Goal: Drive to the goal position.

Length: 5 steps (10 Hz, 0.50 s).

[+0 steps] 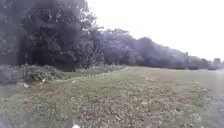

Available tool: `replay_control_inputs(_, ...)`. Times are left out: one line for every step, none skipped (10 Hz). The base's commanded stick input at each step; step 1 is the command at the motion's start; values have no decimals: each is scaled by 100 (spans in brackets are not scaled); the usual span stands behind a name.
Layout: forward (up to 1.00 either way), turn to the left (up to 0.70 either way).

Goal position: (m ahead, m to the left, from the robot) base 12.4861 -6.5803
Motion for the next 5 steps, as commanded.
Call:
replay_control_inputs(60,-15)
replay_control_inputs(60,-15)
replay_control_inputs(60,-15)
replay_control_inputs(60,-15)
replay_control_inputs(60,-15)
